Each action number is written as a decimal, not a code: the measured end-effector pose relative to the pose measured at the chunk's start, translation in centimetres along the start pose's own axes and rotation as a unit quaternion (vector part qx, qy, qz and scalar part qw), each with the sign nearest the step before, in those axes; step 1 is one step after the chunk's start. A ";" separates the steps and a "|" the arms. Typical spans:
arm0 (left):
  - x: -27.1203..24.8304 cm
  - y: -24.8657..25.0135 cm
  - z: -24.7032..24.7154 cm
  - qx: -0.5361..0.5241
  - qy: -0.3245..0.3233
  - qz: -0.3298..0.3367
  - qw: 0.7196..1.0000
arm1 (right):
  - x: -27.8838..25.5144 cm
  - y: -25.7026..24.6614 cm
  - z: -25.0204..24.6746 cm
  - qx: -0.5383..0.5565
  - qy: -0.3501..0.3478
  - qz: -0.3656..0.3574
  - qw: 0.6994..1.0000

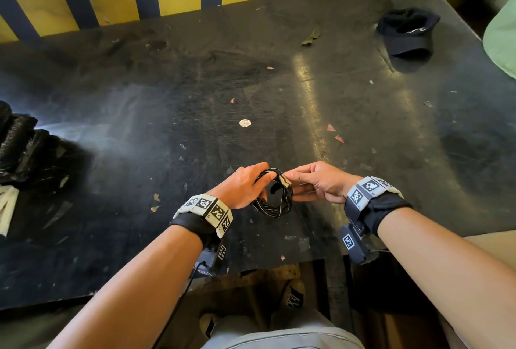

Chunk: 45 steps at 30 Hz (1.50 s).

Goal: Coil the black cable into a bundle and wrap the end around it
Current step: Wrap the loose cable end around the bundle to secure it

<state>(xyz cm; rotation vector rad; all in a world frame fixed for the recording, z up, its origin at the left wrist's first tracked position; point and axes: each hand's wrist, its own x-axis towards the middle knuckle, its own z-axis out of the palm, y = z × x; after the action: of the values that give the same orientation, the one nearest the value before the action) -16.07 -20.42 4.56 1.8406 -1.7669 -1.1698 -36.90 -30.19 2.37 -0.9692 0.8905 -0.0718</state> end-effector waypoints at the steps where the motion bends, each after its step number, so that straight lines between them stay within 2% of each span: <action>1: -0.1 0.2 0.0 0.003 0.000 0.001 1.000 | -0.1 0.0 0.0 0.003 -0.006 0.007 1.000; 8: -0.4 0.8 0.3 0.005 0.002 0.009 1.000 | -0.4 0.0 0.5 -0.002 -0.023 0.010 1.000; 12: -0.2 0.8 0.5 0.020 0.001 0.011 1.000 | -0.3 0.1 1.0 -0.030 -0.025 -0.013 0.999; 19: 0.5 0.8 0.2 0.031 -0.001 0.009 0.999 | -0.2 -0.5 1.8 -0.072 0.010 -0.057 0.996; 24: 0.5 0.3 0.6 0.020 0.013 -0.012 1.000 | -0.9 -0.2 2.0 -0.111 0.043 -0.054 0.991; 30: 1.8 0.8 2.1 0.010 -0.004 -0.021 1.000 | -1.7 0.5 2.0 -0.170 0.092 -0.066 0.979; 38: 6.7 4.4 3.6 -0.027 0.000 -0.016 1.000 | -6.6 -0.3 -2.3 -0.131 0.229 -0.106 0.959; 42: 9.0 6.8 5.3 -0.078 -0.015 -0.003 0.997 | -8.7 0.1 -5.6 -0.107 0.302 -0.097 0.942; 45: 10.6 7.8 6.6 -0.093 -0.033 -0.018 0.995 | -10.3 0.7 -7.7 -0.079 0.343 -0.079 0.933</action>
<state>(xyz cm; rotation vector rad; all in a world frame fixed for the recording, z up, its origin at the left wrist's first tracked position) -27.30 -29.81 2.74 1.7505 -1.6046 -1.3733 -49.13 -30.65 6.35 -1.1878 1.4716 -0.5082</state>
